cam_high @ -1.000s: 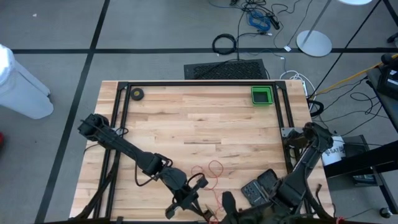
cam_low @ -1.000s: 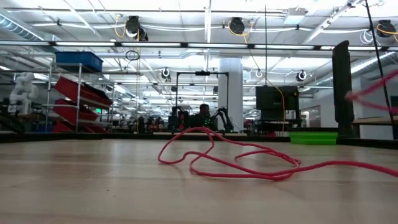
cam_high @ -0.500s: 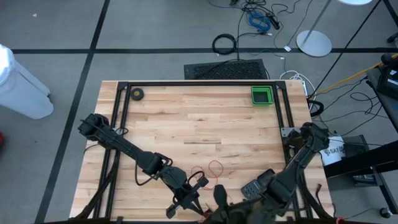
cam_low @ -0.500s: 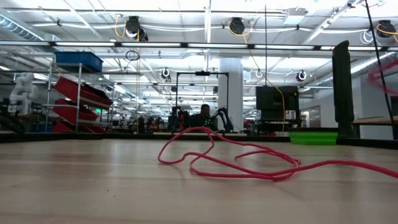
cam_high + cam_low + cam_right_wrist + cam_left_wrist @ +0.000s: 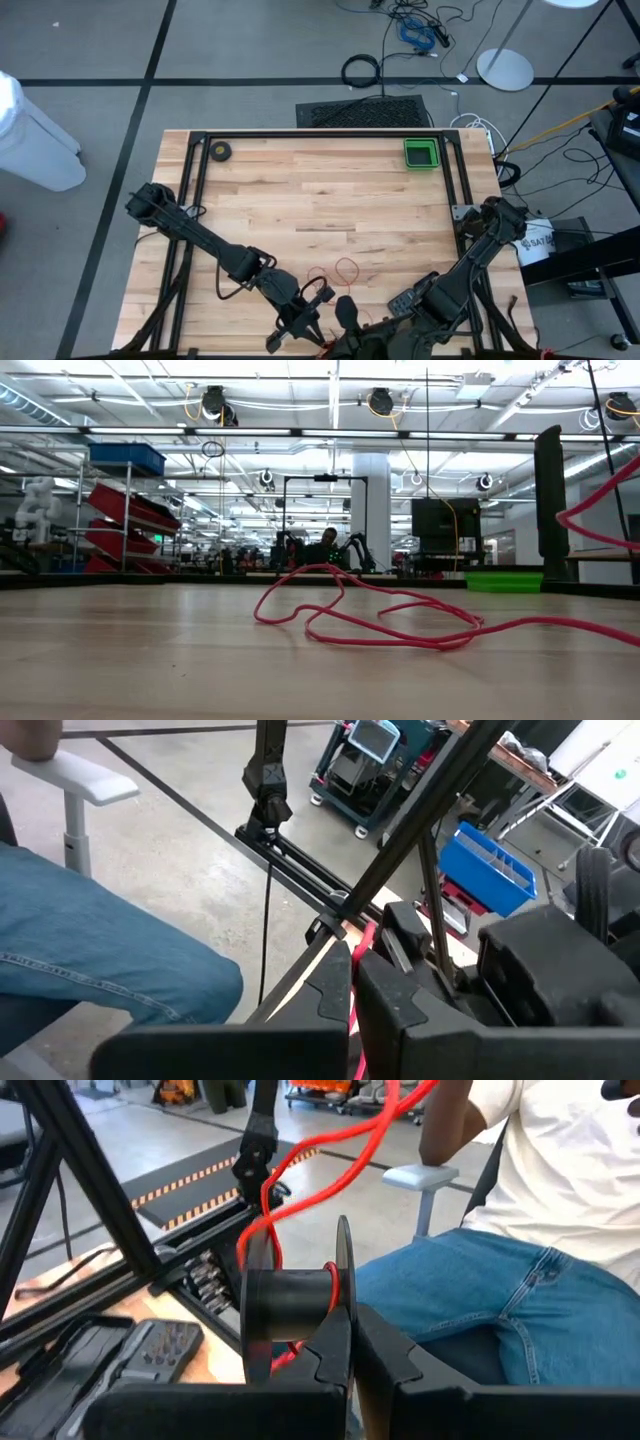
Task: Coil cords
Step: Coil the red wire into the spool
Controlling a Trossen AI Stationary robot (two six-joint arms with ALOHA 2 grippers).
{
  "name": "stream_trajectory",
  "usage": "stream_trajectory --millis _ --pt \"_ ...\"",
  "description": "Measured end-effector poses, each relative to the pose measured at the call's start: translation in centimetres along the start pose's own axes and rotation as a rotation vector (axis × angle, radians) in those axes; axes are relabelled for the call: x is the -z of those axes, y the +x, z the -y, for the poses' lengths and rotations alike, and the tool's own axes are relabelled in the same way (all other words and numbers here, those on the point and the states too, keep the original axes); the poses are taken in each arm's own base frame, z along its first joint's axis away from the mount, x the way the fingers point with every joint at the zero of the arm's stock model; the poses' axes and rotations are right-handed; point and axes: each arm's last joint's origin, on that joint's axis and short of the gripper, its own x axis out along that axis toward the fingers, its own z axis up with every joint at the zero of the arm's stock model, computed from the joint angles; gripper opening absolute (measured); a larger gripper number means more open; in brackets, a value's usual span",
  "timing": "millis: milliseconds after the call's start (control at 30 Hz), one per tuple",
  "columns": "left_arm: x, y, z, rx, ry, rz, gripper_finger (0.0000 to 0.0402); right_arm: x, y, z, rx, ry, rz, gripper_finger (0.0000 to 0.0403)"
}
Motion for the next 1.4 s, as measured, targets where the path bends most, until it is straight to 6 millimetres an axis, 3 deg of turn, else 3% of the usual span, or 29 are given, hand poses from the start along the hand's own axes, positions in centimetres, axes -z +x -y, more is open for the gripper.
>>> stream_trajectory --millis 333,767,1167,1400 --pt "-1.1 0.2 1.0 0.063 0.044 0.099 0.0008 0.4 0.6 1.4 0.031 0.044 -0.014 0.0000" --pt "-1.0 0.2 0.9 0.063 0.046 0.097 0.0008 0.5 0.5 1.0 0.016 0.067 -0.030 0.0000" --pt "-1.5 0.3 1.1 0.062 0.079 0.141 0.0008 1.4 1.1 2.5 -0.005 0.189 -0.071 0.0000" --pt "-1.3 0.3 1.1 0.064 0.081 0.130 0.0008 1.3 1.0 2.0 -0.037 0.188 -0.067 0.0000"
